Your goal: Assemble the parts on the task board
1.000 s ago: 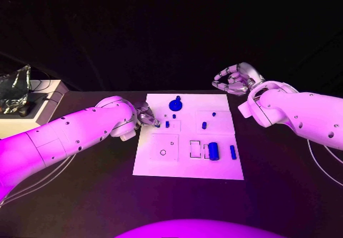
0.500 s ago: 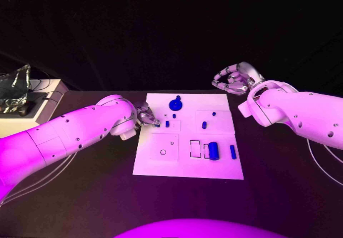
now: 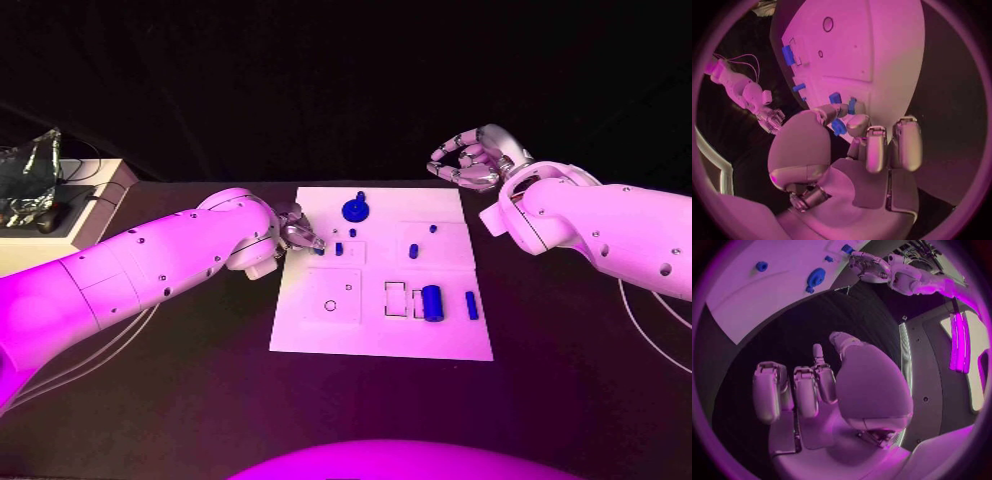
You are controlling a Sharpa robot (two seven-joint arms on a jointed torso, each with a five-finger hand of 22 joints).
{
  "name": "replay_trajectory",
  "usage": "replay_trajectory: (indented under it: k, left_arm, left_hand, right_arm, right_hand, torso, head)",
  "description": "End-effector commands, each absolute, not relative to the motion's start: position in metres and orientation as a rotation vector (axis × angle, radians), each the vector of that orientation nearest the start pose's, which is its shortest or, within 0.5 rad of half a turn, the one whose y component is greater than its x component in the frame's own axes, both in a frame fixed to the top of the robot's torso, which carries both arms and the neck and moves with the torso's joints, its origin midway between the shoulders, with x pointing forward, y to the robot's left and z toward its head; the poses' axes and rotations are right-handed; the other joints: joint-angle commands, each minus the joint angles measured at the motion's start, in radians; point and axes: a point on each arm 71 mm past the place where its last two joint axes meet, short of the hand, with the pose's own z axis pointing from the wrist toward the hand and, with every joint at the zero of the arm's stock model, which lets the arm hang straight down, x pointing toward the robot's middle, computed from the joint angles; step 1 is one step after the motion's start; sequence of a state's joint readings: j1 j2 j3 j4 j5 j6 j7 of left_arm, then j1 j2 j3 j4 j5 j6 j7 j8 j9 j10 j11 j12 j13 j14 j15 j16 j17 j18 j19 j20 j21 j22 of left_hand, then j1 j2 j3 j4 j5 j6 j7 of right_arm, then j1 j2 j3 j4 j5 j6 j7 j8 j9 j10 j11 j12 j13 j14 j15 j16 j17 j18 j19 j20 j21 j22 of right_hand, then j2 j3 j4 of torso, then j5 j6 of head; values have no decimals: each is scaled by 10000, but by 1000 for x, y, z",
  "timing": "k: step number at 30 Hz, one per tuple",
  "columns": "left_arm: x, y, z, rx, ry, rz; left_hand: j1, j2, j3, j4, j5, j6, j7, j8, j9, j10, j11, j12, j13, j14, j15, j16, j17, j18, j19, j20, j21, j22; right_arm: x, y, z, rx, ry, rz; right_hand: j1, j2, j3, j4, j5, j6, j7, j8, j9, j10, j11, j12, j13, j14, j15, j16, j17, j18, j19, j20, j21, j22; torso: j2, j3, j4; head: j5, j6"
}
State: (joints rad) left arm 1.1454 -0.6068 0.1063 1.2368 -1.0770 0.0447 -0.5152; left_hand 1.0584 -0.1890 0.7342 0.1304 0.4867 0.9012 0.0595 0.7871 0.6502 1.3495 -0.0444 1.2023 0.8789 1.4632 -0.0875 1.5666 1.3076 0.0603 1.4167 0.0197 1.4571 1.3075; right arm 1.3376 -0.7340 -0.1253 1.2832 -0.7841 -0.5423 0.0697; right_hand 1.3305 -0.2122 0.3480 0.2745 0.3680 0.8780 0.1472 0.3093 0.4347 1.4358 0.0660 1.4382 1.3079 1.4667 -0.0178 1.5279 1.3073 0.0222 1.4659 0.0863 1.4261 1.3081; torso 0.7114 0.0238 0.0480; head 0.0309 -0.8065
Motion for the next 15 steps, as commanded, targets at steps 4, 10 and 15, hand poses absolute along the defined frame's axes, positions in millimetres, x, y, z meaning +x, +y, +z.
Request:
replay_trajectory:
  k: [4,10,15]
  left_arm:
    - [531,170,-224,-3277,22381,-4724]
    - [530,168,-225,-3089,22638,-4667]
    - [531,168,-226,-3057,22715,-4628]
  left_hand:
    - [245,224,967,-1064,68,454,-362,-61,-15,83,-20,17,-7,1076,-71,42,2632,-80,94,3,45,504]
    - [228,171,947,-1099,66,478,-359,-80,-35,93,-17,2,-10,1076,-71,42,2632,-78,87,-1,40,496]
    - [75,122,782,-1022,17,608,-379,-102,-79,226,-20,123,287,1076,-67,42,2632,-82,89,-1,39,504]
  right_arm:
    - [547,-230,-147,4367,14683,8453]
    - [547,-230,-148,4368,14696,8457]
    - [547,-230,-148,4370,14705,8462]
  right_hand:
    - [-80,-33,59,8,26,-58,9,-1,10,16,-14,1,1358,770,73,-60,1523,118,481,51,-31,1693]
    - [-80,-33,59,8,26,-58,9,-1,10,16,-14,1,1358,770,73,-60,1523,118,481,51,-31,1693]
    - [-80,-33,59,8,26,-58,9,-1,10,16,-14,1,1358,770,73,-60,1523,118,481,51,-31,1693]
  torso:
    - [-6,3,15]
    - [-17,8,9]
    - [-20,8,5]
  head:
    - [-1,-29]
    - [13,-53]
    - [13,-50]
